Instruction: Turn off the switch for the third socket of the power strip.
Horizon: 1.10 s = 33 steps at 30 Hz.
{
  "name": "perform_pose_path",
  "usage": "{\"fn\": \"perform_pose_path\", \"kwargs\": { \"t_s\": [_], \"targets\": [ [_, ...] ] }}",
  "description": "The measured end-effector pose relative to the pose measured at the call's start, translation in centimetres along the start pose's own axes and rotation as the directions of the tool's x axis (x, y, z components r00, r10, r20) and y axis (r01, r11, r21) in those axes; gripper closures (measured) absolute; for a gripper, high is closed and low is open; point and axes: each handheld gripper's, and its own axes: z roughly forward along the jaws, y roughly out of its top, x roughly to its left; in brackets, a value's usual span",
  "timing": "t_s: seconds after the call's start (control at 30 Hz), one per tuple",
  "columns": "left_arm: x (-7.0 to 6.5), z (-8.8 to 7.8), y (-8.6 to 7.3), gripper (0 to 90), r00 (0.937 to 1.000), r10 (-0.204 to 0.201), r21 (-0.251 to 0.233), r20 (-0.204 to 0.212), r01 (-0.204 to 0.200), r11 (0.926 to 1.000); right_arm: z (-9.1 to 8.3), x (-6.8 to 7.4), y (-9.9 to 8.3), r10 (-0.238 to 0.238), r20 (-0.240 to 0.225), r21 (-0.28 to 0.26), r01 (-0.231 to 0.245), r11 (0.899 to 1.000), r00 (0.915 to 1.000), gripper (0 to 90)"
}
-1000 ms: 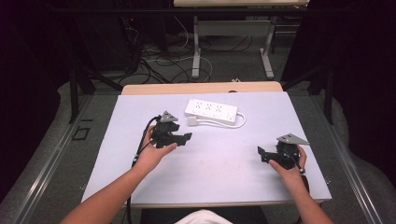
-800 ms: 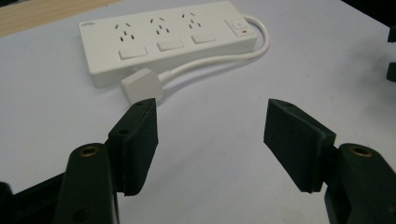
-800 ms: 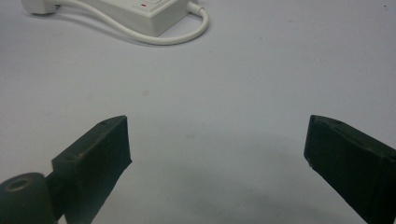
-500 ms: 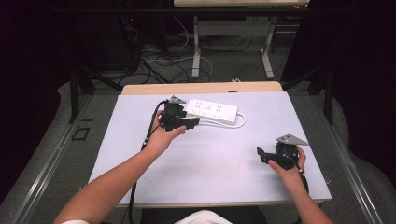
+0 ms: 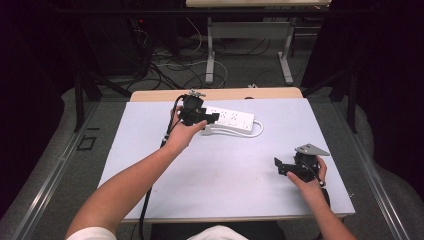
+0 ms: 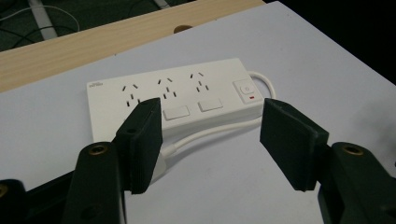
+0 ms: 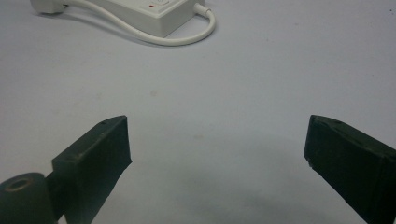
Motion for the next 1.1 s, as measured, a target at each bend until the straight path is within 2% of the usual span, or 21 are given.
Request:
{"fn": "perform_pose_path", "kwargs": {
  "t_s": [0.13, 0.23, 0.3, 0.37, 0.53, 0.8, 1.03, 1.07, 1.1],
  "targets": [
    [0.5, 0.7, 0.8, 41.6, 0.9996, -0.027, -0.004, -0.004, 0.027, 0.9996, 0.0, -0.1, 0.0, -0.009, 0.003, -0.003, 0.009, 1.0, 1.0, 6.6],
    [1.0, 1.1, 1.2, 42.1, 0.9984, -0.053, -0.013, -0.023, 0.052, 0.9985, 0.0, 0.0, -0.1, -0.003, 0.003, 0.001, 0.003, 1.0, 1.0, 6.6],
    [1.4, 1.4, 1.5, 42.3, 0.9981, -0.054, -0.013, -0.028, 0.054, 0.9985, 0.0, 0.1, -0.1, -0.005, 0.005, 0.005, 0.005, 1.0, 1.0, 6.6],
    [2.2, 1.9, 1.6, 43.9, 0.9958, -0.087, -0.028, -0.028, 0.086, 0.9959, 0.1, 0.1, -0.1, -0.007, 0.002, 0.008, 0.007, 1.0, 1.0, 6.6],
    [3.0, 2.5, 1.7, 45.0, 0.992, -0.122, -0.041, -0.035, 0.12, 0.9919, 0.2, 0.2, -0.1, -0.007, -0.002, 0.006, 0.007, 1.0, 1.0, 6.6],
    [3.6, 3.8, 2.7, 46.7, 0.9907, -0.112, -0.015, -0.077, 0.111, 0.9937, 0.3, 0.3, -0.1, -0.002, -0.011, 0.006, 0.002, 1.0, 0.9999, 6.6],
    [3.7, 5.1, 3.3, 47.4, 0.9919, -0.093, 0.019, -0.086, 0.095, 0.9953, 0.3, 0.4, -0.1, -0.001, -0.008, 0.008, 0.001, 1.0, 1.0, 6.6],
    [3.7, 5.3, 3.4, 48.1, 0.9906, -0.102, 0.018, -0.091, 0.104, 0.9944, 0.3, 0.3, -0.2, 0.001, -0.014, 0.01, -0.001, 1.0, 0.9999, 6.6],
    [3.8, 5.4, 3.4, 48.5, 0.9911, -0.092, 0.021, -0.096, 0.095, 0.9953, 0.4, 0.3, -0.2, 0.002, -0.014, 0.012, -0.002, 1.0, 0.9999, 6.6]
  ]
}}
